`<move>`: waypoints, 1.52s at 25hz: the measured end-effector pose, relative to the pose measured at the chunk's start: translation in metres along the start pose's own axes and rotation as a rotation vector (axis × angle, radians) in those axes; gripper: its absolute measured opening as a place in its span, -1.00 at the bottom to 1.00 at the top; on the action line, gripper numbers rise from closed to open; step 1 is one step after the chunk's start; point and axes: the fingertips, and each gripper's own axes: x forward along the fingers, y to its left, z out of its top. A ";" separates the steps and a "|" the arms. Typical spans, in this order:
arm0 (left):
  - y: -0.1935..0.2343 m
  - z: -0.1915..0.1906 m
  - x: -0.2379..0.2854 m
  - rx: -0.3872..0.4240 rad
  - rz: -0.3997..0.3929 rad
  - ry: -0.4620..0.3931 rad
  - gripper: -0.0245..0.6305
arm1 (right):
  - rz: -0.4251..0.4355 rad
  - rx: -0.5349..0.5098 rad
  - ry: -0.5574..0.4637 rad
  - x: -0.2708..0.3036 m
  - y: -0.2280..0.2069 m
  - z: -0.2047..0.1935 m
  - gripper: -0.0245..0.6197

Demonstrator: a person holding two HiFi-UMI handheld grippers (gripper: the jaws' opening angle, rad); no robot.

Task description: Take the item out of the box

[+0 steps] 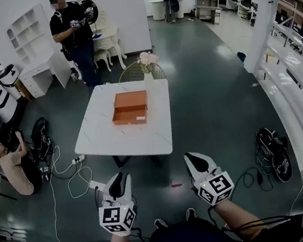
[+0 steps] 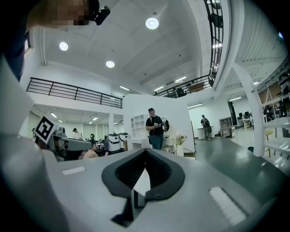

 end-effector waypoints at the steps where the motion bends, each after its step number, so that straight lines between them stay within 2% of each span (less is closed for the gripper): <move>1: 0.007 0.001 -0.002 0.001 0.003 -0.007 -0.60 | -0.008 -0.021 -0.010 0.006 0.000 0.005 -0.91; 8: 0.048 -0.011 -0.009 -0.009 0.012 -0.006 -0.60 | -0.101 -0.248 -0.121 0.038 0.000 0.047 -0.91; 12: 0.057 -0.012 -0.008 -0.017 -0.005 0.000 -0.60 | -0.134 -0.287 -0.123 0.048 -0.002 0.054 -0.91; 16: 0.072 -0.010 -0.006 -0.026 -0.022 -0.005 -0.60 | -0.154 -0.269 -0.108 0.060 0.003 0.051 -0.91; 23: 0.085 -0.033 -0.012 -0.082 -0.058 0.002 -0.60 | -0.154 -0.122 -0.001 0.061 0.022 0.006 -0.91; 27: 0.092 -0.042 -0.011 -0.111 -0.063 0.012 -0.60 | -0.146 -0.081 0.048 0.066 0.031 -0.012 -0.91; 32: 0.110 -0.032 0.009 -0.097 -0.039 -0.003 -0.60 | -0.107 -0.054 0.025 0.099 0.027 -0.009 -0.91; 38: 0.130 -0.022 0.051 -0.048 0.019 0.024 -0.60 | -0.056 0.000 -0.005 0.153 -0.007 -0.013 -0.91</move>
